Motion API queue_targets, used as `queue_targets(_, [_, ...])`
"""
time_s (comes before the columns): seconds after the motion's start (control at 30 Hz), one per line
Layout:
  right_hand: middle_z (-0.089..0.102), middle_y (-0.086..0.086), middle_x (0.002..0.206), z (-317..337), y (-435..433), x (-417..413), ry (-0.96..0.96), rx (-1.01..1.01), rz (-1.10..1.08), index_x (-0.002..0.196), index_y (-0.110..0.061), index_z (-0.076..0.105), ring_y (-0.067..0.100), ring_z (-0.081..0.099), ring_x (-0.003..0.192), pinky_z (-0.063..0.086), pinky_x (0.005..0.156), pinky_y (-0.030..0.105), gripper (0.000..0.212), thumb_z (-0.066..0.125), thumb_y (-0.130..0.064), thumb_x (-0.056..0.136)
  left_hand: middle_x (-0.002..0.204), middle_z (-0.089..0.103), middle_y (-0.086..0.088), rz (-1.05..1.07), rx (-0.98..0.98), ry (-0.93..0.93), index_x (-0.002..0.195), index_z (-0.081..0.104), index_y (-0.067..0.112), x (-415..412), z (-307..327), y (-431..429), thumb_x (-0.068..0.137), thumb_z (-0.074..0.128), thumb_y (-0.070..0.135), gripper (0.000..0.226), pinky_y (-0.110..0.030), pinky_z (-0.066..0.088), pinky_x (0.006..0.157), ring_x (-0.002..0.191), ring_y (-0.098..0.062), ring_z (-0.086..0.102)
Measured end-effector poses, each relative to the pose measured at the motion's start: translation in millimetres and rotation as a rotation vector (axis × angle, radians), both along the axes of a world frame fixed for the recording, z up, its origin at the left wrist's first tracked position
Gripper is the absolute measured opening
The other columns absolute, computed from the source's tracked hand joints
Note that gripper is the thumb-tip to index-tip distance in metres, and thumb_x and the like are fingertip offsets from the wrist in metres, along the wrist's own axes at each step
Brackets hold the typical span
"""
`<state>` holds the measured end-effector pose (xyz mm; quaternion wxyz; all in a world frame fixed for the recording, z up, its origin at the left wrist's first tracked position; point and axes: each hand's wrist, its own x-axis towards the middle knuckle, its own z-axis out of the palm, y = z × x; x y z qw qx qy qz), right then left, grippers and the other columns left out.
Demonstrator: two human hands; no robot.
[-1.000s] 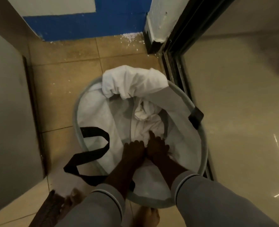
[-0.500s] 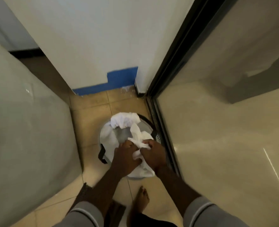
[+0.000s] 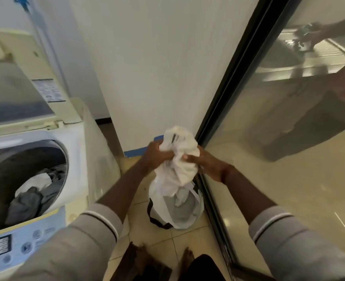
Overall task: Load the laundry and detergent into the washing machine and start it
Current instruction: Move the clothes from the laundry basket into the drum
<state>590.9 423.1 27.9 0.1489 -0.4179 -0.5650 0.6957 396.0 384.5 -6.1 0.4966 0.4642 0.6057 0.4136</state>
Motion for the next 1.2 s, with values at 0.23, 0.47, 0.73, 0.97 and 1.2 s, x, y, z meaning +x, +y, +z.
queue_targets(0.23, [0.063, 0.018, 0.123, 117.9, 23.5, -76.8, 0.256, 0.18, 0.122, 0.128, -0.001, 0.055, 0.03, 0.06, 0.115, 0.048, 0.1, 0.044, 0.039, 0.061, 0.001, 0.09, 0.096, 0.066, 0.013, 0.034, 0.239, 0.042, 0.101, 0.062, 0.029, -54.1, 151.9, 11.9, 0.069, 0.073, 0.021, 0.035, -0.01, 0.048, 0.067, 0.085, 0.0, 0.061])
queue_targets(0.47, [0.066, 0.017, 0.122, 194.7, 27.4, -185.4, 0.294, 0.425, 0.243, 0.122, -0.006, 0.061, 0.032, 0.061, 0.117, 0.045, 0.103, 0.054, 0.05, 0.08, -0.015, 0.077, 0.117, 0.066, 0.0, 0.221, 0.377, -0.093, 0.12, 0.057, 0.028, -132.8, 215.7, -52.5, 0.075, 0.063, 0.022, 0.046, -0.04, 0.046, 0.098, 0.111, -0.02, 0.06])
queue_targets(0.73, [0.071, 0.011, 0.113, 240.5, -39.1, -300.3, 0.468, 0.453, 0.338, 0.118, -0.005, 0.065, 0.025, 0.067, 0.107, 0.053, 0.096, 0.042, 0.05, 0.082, -0.014, 0.072, 0.074, 0.058, -0.004, 0.564, 0.299, -0.09, 0.092, 0.062, 0.025, -210.6, 248.6, -145.8, 0.068, 0.072, 0.038, 0.029, -0.031, 0.04, 0.065, 0.069, -0.017, 0.054])
queue_targets(0.97, [0.071, 0.005, 0.114, 246.1, -95.3, -393.7, 0.545, 0.441, 0.294, 0.12, -0.01, 0.064, 0.019, 0.067, 0.107, 0.053, 0.097, 0.04, 0.052, 0.083, -0.012, 0.071, 0.049, 0.036, 0.005, 0.641, 0.357, 0.074, 0.065, 0.051, 0.024, -299.3, 270.7, -202.8, 0.063, 0.071, 0.031, 0.021, -0.026, 0.02, 0.05, 0.049, -0.009, 0.029])
queue_targets(1.2, [0.071, 0.005, 0.113, 183.3, -125.1, -461.4, 0.453, 0.507, 0.224, 0.116, -0.011, 0.066, 0.02, 0.067, 0.105, 0.054, 0.093, 0.038, 0.053, 0.085, -0.018, 0.066, 0.063, 0.053, -0.001, 0.465, 0.253, 0.117, 0.087, 0.06, 0.023, -379.7, 213.0, -229.6, 0.078, 0.065, 0.025, 0.01, -0.03, 0.044, 0.057, 0.059, -0.015, 0.049])
